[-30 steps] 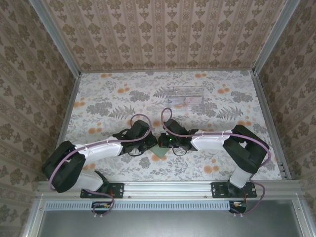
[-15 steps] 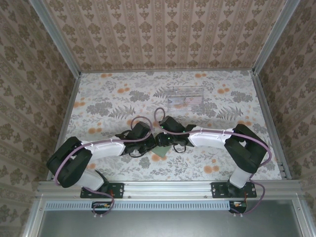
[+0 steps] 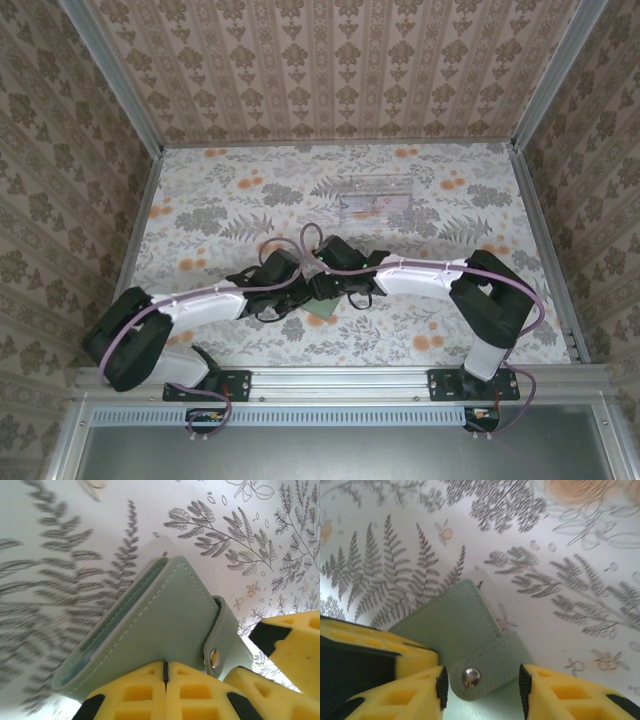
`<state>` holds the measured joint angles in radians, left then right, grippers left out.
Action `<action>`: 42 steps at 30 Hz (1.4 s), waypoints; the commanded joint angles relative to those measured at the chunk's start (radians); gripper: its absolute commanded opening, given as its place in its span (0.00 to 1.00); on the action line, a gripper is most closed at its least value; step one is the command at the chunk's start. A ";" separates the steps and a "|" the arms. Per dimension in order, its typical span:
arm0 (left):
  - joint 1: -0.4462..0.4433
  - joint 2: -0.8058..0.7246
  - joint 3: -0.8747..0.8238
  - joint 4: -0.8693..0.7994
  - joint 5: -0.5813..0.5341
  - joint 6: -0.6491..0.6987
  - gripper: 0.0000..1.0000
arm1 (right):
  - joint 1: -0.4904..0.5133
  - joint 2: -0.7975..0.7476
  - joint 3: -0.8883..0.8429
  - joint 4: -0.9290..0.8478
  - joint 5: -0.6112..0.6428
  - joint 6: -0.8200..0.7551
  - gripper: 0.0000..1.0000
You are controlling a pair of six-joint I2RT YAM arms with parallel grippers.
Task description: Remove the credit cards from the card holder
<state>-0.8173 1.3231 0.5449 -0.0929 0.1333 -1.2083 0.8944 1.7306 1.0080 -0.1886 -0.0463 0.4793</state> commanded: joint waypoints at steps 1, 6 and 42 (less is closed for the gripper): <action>0.004 -0.121 -0.008 -0.123 -0.099 0.037 0.07 | 0.022 0.006 -0.003 -0.058 0.049 -0.058 0.49; 0.026 -0.201 -0.072 -0.136 -0.119 0.017 0.11 | 0.021 -0.008 -0.064 -0.017 -0.028 -0.049 0.56; 0.072 0.042 -0.026 -0.017 0.006 0.056 0.05 | 0.083 -0.002 0.042 -0.178 0.235 -0.093 0.60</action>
<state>-0.7502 1.3628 0.5179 -0.1272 0.1795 -1.1801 0.9699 1.6890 1.0027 -0.3023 0.1322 0.4213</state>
